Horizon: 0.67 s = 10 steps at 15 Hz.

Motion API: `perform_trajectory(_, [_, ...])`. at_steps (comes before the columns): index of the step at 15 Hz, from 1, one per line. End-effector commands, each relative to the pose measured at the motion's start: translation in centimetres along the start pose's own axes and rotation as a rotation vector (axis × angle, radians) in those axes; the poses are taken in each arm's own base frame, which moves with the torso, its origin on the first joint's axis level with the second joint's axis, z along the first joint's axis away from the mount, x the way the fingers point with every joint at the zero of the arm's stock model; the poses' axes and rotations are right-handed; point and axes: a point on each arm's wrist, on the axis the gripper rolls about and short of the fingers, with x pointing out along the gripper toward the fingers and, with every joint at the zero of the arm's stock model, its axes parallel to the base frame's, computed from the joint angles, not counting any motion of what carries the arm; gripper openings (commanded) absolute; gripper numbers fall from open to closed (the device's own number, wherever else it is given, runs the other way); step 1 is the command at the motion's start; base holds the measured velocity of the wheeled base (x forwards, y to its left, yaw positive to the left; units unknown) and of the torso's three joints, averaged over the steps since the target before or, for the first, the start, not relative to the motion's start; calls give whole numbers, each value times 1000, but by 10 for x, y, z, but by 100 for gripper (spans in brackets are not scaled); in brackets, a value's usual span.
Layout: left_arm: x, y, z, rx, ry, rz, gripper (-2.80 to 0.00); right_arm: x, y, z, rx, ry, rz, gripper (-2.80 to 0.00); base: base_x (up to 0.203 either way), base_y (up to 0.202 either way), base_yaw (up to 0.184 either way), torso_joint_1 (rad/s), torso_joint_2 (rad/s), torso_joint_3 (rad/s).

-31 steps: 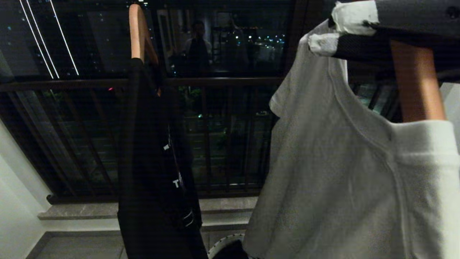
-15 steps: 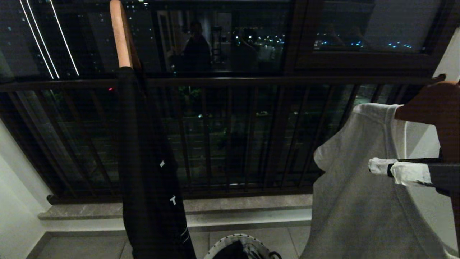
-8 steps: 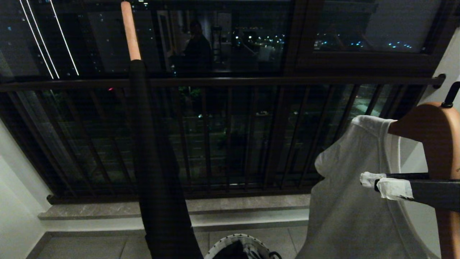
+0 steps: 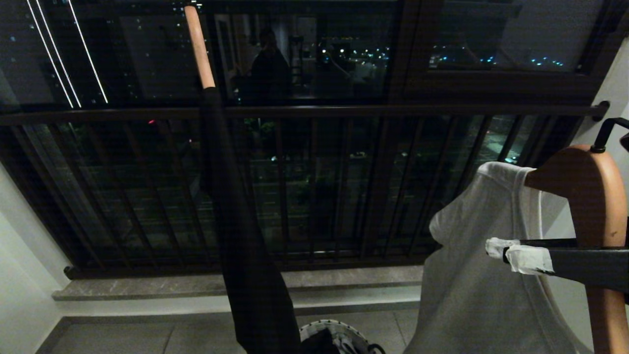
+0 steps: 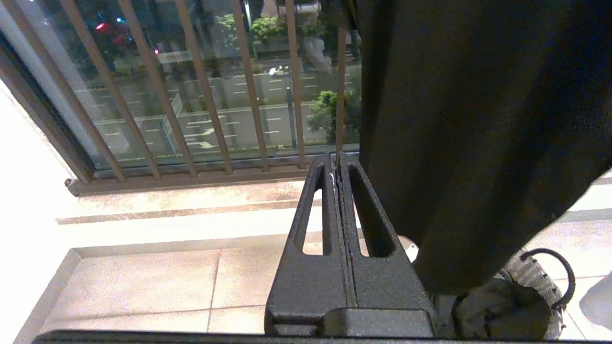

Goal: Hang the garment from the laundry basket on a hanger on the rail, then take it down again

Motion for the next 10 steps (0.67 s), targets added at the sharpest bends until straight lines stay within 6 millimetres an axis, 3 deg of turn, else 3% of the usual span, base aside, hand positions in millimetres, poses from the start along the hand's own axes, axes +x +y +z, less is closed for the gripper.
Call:
perform_trajectory(1, [0,0,-1,0,2,0,-280,1,-1,0,4,4,4,-280,0,0,0,0,0,0])
perform_trajectory(10, [0,0,-1,0,2,0,-280,3,-2,2,6,5,3,-280,0,0,0,0,0,0])
